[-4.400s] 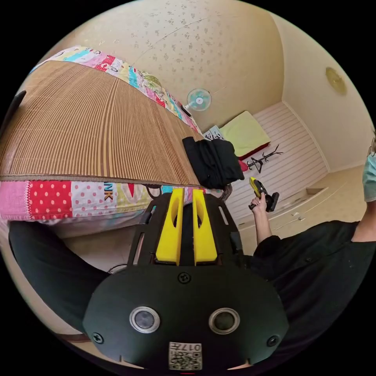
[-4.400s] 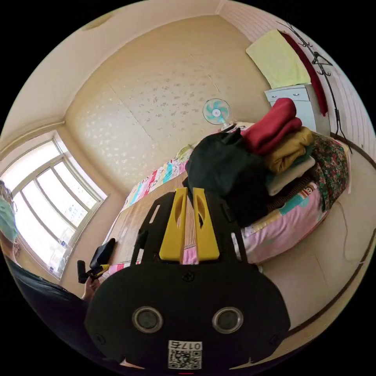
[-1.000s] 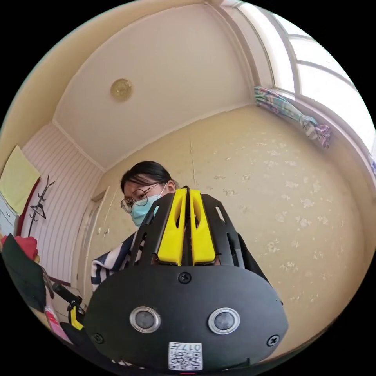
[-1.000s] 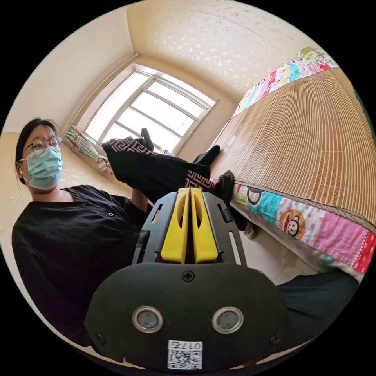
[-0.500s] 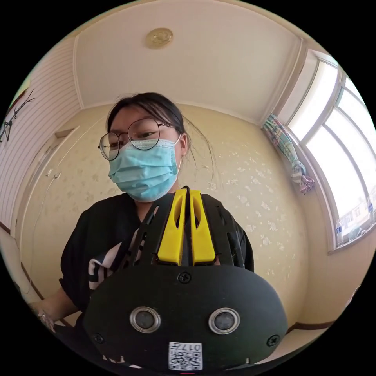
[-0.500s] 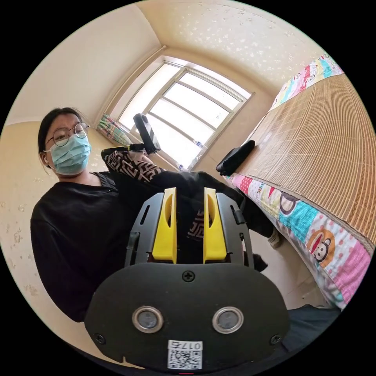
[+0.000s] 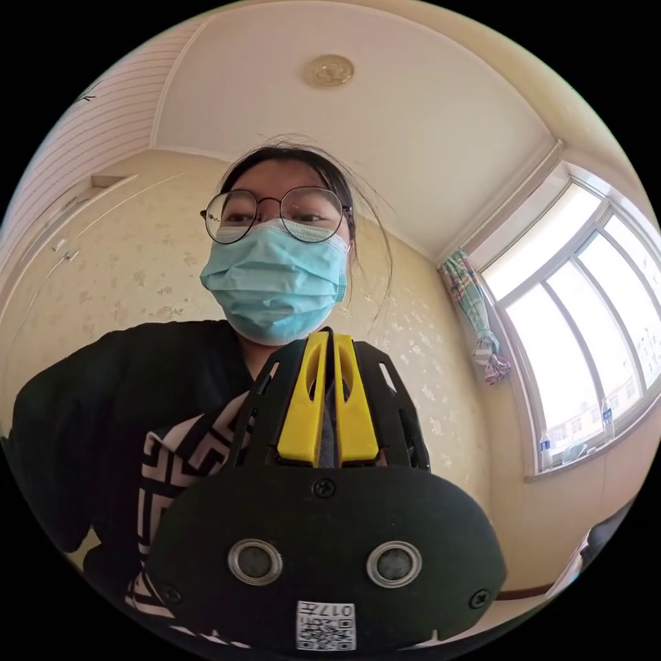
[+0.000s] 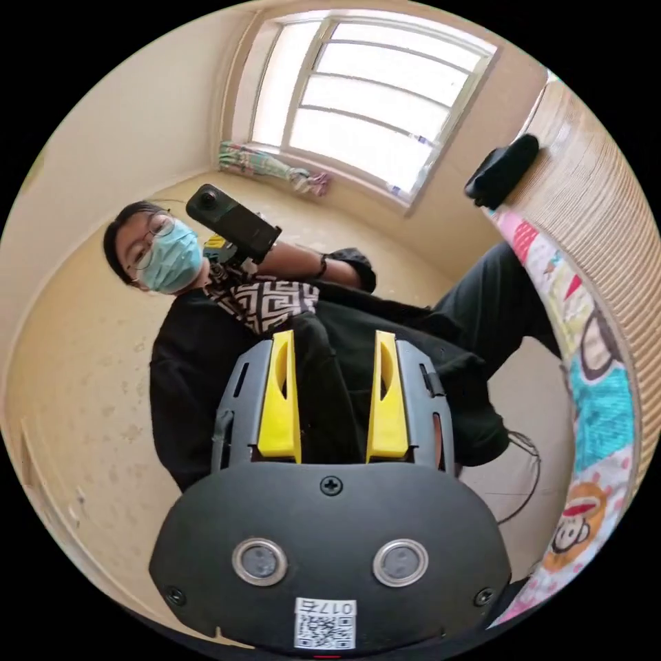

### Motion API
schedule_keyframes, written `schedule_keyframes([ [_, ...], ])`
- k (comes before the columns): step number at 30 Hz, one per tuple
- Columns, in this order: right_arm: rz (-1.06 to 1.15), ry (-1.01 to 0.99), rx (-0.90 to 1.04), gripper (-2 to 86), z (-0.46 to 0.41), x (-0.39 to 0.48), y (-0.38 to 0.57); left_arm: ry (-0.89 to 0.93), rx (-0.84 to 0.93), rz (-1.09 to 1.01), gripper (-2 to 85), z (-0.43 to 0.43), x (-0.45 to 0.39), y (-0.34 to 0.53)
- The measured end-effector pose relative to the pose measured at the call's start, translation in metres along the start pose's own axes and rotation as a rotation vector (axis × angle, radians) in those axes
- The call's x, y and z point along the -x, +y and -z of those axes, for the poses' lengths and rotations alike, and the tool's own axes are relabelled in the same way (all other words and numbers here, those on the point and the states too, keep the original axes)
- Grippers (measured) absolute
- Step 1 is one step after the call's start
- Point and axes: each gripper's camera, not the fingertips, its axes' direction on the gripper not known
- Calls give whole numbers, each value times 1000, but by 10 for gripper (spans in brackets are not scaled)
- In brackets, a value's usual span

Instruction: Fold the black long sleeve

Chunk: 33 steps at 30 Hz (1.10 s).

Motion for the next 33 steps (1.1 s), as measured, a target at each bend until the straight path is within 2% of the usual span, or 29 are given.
schedule_keyframes([
  [1, -22, -79, 41, 113, -9, -8, 3, -4, -4, -4, -9, 1, 3, -2],
  [3, -40, -108, 91, 55, -20, -11, 9, -41, -26, -7, -9, 10, 13, -8],
  [5, -10, -66, 74, 42, -21, 2, 14, -122, -40, -13, -8, 19, 8, -16],
  [7, 85, 36, -35, 33, -4, 43, 21, -249, -40, -48, -8, 26, -18, -25],
  [9, 186, 166, -157, 29, 13, 90, 30, -499, -59, -115, -8, 28, -82, -35],
  [10, 278, 269, -228, 27, 19, 128, 38, -567, -66, -128, -8, 26, -100, -36],
  [11, 339, 316, -258, 26, 20, 150, 42, -735, -76, -172, -8, 15, -139, -36],
  [12, 496, 381, -296, 25, 15, 194, 53, -919, -90, -234, -8, -4, -175, -32],
  [13, 680, 424, -322, 24, 5, 233, 67, -1008, -102, -262, -8, -14, -190, -28],
  [15, 854, 488, -362, 23, -12, 276, 84, -1300, -208, -280, -8, -35, -220, -13],
  [17, 831, 591, -390, 22, -25, 300, 86, -1455, -323, -228, -7, -33, -223, -5],
  [18, 744, 688, -402, 22, -32, 308, 81, -1543, -383, -208, -7, -31, -220, -2],
  [19, 687, 778, -402, 22, -43, 315, 77, -1579, -396, -203, -7, -32, -216, -2],
  [21, 721, 850, -356, 21, -69, 327, 72, -1602, -366, -210, -7, -39, -193, -11],
  [27, 1017, 767, -269, 21, -137, 353, 70, -1429, -109, -491, -7, -112, -145, -51],
  [29, 966, 841, -275, 21, -144, 354, 64, -1502, -138, -438, -7, -116, -140, -67],
  [30, 848, 941, -308, 21, -141, 353, 57, -1613, -209, -350, -7, -107, -143, -77],
  [32, 681, 1071, -373, 21, -131, 348, 48, -1709, -273, -289, -7, -94, -151, -85],
  [33, 666, 1075, -411, 20, -128, 348, 48, -1686, -295, -290, -7, -91, -153, -90],
])
